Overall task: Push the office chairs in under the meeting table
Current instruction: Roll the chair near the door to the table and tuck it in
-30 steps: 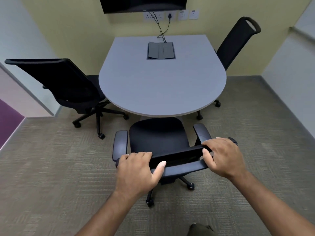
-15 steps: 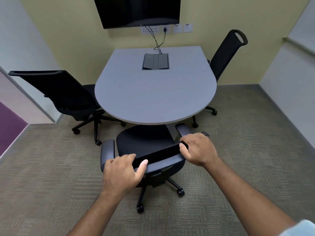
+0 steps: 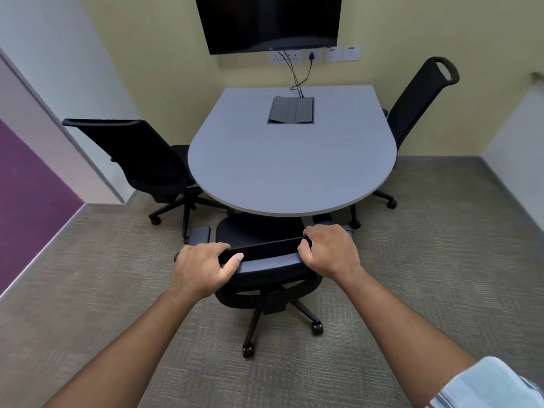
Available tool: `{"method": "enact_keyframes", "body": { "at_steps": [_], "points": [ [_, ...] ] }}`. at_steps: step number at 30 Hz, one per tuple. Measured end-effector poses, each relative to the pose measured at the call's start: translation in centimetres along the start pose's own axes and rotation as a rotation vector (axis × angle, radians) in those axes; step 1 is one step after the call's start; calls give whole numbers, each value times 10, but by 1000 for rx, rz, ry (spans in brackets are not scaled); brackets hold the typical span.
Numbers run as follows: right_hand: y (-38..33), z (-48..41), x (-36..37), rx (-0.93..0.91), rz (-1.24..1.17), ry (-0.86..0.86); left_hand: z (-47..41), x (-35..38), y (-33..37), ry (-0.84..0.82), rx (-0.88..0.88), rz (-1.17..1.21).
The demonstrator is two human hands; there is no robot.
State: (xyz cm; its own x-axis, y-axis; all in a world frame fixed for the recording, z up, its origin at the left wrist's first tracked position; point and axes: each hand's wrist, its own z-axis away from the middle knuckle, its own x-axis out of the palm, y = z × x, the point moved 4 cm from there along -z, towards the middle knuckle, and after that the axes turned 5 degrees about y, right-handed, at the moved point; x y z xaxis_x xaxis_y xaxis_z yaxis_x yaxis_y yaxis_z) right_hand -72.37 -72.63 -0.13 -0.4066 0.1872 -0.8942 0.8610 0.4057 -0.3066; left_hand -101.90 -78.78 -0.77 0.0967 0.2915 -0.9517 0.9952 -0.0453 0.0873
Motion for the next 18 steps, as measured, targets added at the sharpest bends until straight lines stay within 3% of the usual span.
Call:
{"method": "enact_keyframes", "body": {
  "at_steps": [18],
  "points": [
    [-62, -40, 44, 133, 90, 75, -66, 11, -93, -69, 171, 22]
  ]
}}
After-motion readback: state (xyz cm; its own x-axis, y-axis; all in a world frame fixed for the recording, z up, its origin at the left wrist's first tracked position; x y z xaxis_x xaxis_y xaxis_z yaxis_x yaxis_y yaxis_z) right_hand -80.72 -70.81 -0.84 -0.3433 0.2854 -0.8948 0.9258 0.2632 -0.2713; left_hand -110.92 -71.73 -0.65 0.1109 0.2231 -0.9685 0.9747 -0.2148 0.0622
